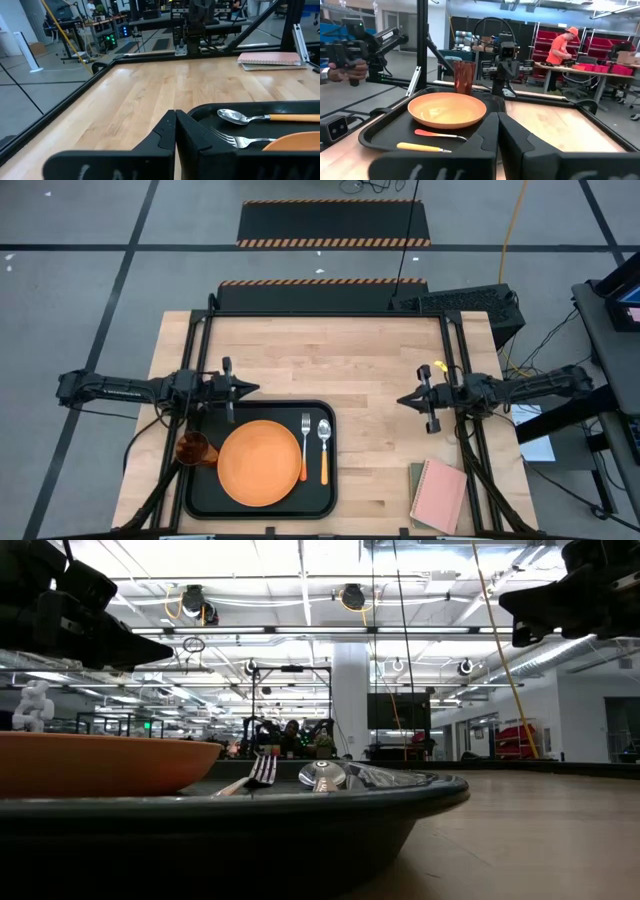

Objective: Pick and place plate/cup/fork/spoon on tray
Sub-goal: Return to Home Position

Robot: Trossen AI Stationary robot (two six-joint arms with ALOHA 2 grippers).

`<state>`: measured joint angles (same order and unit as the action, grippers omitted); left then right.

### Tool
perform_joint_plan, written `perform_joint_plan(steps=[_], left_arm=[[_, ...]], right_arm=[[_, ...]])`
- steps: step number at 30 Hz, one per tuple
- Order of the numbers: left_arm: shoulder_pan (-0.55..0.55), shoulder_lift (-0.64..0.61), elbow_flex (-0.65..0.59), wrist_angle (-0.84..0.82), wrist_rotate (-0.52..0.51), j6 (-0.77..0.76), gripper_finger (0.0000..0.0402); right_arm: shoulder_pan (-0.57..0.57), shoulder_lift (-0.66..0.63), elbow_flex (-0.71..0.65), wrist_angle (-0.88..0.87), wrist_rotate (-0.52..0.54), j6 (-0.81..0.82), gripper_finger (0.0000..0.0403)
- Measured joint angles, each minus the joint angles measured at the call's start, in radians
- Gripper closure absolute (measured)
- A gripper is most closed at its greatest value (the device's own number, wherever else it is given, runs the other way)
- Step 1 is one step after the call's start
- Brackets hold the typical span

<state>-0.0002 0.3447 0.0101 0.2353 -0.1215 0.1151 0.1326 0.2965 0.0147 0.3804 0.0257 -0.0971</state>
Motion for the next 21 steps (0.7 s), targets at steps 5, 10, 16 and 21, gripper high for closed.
perform_joint_plan(steps=[5,10,16,21], left_arm=[[0.000,0.000,0.000,0.000,0.000,-0.002,0.0396],[0.000,0.000,0.000,0.000,0.000,-0.002,0.0398],[0.000,0.000,0.001,0.001,0.000,-0.003,0.0395],[0.000,0.000,0.001,0.002,0.000,0.000,0.0396]], right_arm=[[0.000,-0.122,0.000,-0.089,-0.003,-0.014,0.0403],[0.000,-0.269,-0.001,-0.204,-0.003,-0.019,0.0403],[0.000,-0.292,-0.001,-0.243,-0.003,-0.025,0.0403],[-0.011,-0.293,-0.001,-0.246,-0.004,-0.077,0.0403]])
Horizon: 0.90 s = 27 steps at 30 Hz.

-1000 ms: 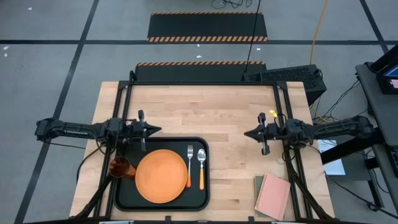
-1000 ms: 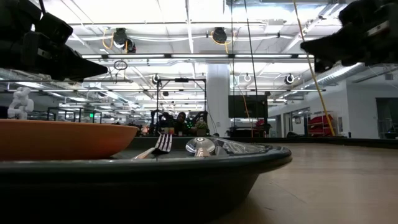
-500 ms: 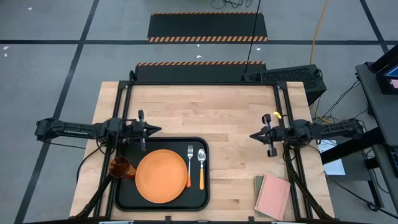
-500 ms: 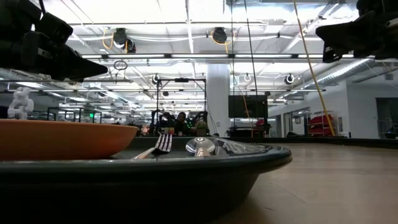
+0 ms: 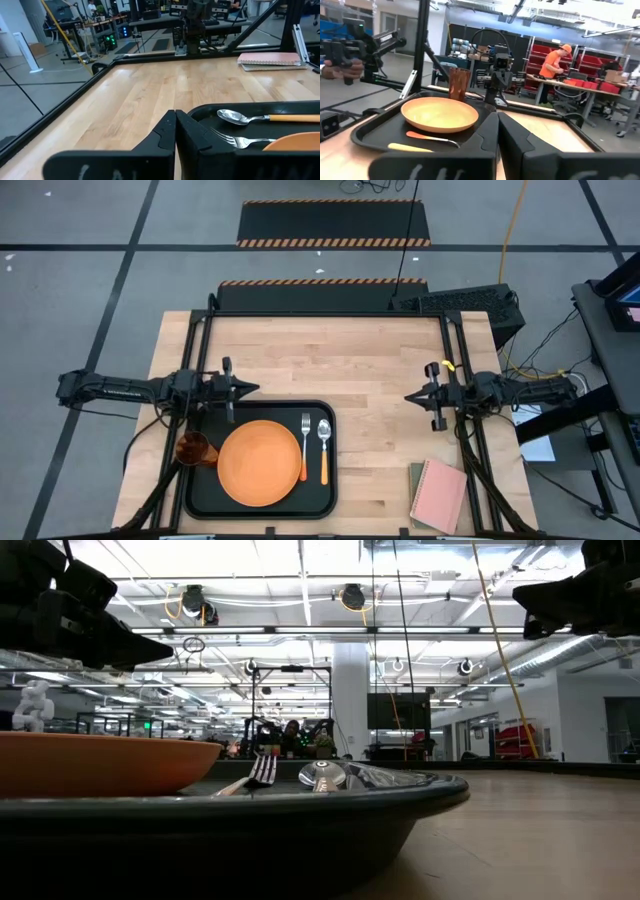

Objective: Pick and place plate/cup/fork/spoon on tray
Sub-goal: Return to Home Position

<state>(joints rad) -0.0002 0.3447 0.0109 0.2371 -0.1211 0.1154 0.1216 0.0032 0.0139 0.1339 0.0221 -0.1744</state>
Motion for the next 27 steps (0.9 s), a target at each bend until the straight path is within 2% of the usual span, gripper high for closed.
perform_joint_plan(steps=[6,12,17,27], left_arm=[[0.000,0.000,0.000,0.001,0.000,0.007,0.0398],[0.000,0.000,0.000,0.001,0.000,0.013,0.0394],[0.000,0.000,0.000,0.001,-0.001,0.014,0.0395],[0.000,-0.001,0.000,-0.004,-0.001,0.036,0.0396]], right_arm=[[-0.035,0.000,0.000,-0.009,-0.008,0.012,0.0403],[-0.067,0.000,0.000,-0.016,-0.127,0.007,0.0403],[-0.102,0.000,0.000,-0.043,-0.075,0.057,0.0403],[-0.109,0.000,0.001,-0.047,-0.075,0.084,0.0403]])
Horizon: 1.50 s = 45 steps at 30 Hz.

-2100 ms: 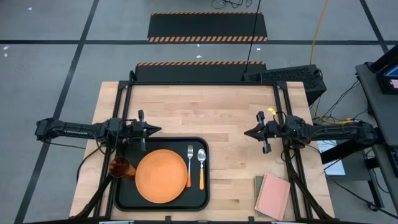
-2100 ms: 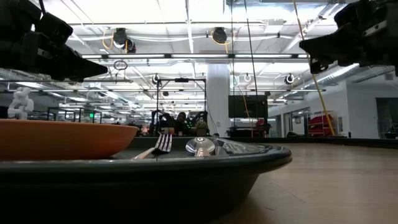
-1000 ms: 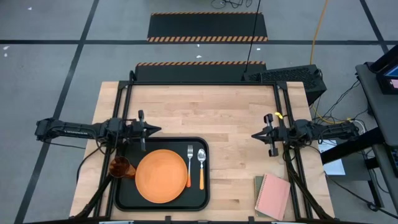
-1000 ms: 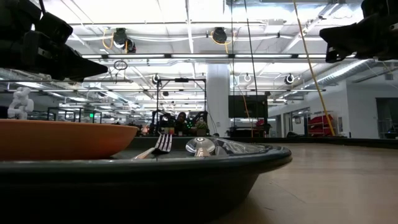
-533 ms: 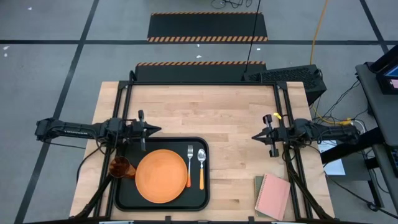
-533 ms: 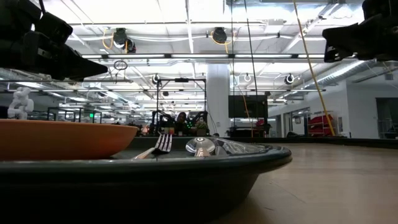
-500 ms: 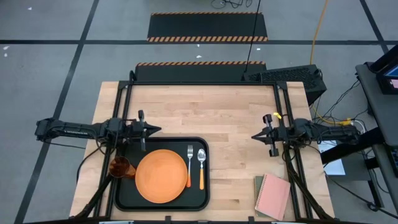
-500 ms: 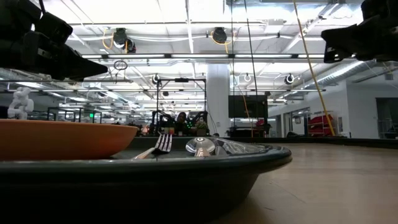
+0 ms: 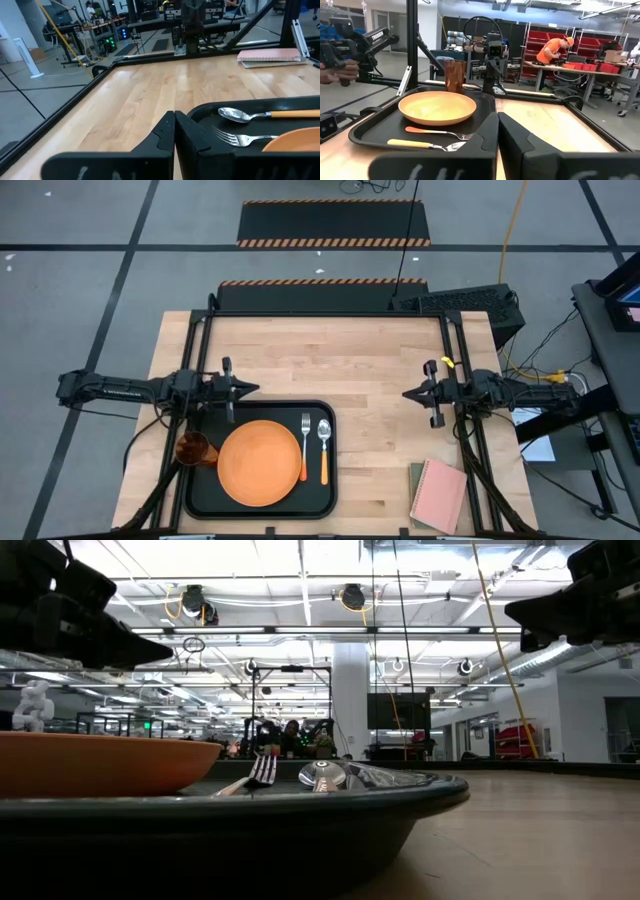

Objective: Pick and place plate/cup/fork/spoon on tray
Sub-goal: Return to Home Position

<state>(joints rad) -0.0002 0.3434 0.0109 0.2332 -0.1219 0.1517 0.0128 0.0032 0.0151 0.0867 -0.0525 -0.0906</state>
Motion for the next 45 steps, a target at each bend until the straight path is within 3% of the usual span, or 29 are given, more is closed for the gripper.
perform_joint_plan(steps=[7,14,25,45], left_arm=[[0.000,-0.016,0.000,-0.022,0.002,-0.020,0.0397],[0.004,-0.123,0.000,-0.019,0.059,0.039,0.0398],[0.115,-0.305,0.000,-0.216,0.138,0.003,0.0397],[0.123,-0.305,0.000,-0.211,0.207,-0.072,0.0398]], right_arm=[[0.000,0.000,0.000,0.006,0.000,0.000,0.0403],[0.000,0.000,0.000,0.006,0.000,0.000,0.0403],[0.000,0.000,0.000,0.006,0.000,0.000,0.0403],[0.000,0.000,-0.001,0.006,0.000,0.000,0.0403]])
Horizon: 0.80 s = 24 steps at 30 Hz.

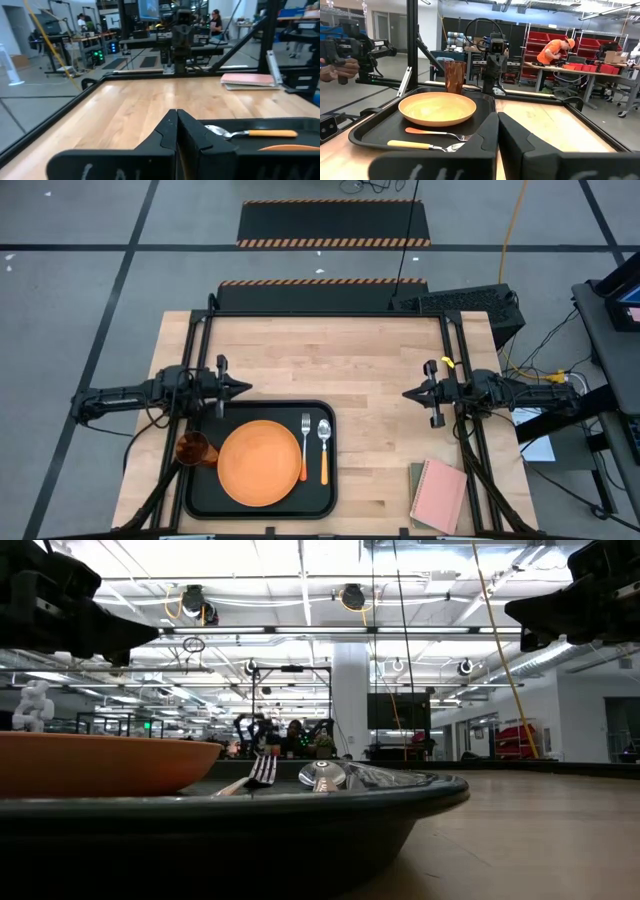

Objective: Pick and place plate/cup/fork/spoon on tray
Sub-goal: Return to Home Position

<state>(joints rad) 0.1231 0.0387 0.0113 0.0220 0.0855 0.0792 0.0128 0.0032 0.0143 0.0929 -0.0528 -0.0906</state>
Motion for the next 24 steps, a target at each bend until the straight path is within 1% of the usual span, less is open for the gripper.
perform_joint_plan(steps=[3,8,15,24], left_arm=[[-0.001,0.000,0.000,0.003,0.018,-0.010,0.0398],[0.000,0.000,0.000,0.003,0.018,-0.010,0.0399],[0.000,0.000,0.000,0.003,0.002,-0.004,0.0375],[0.000,0.000,0.000,0.003,0.001,-0.006,0.0369]], right_arm=[[0.000,0.000,0.000,0.000,0.000,0.000,0.0403],[0.000,0.000,0.000,0.000,0.000,0.000,0.0403],[0.000,0.000,0.000,0.000,0.000,0.000,0.0403],[0.000,0.000,0.000,0.000,0.000,0.000,0.0403]])
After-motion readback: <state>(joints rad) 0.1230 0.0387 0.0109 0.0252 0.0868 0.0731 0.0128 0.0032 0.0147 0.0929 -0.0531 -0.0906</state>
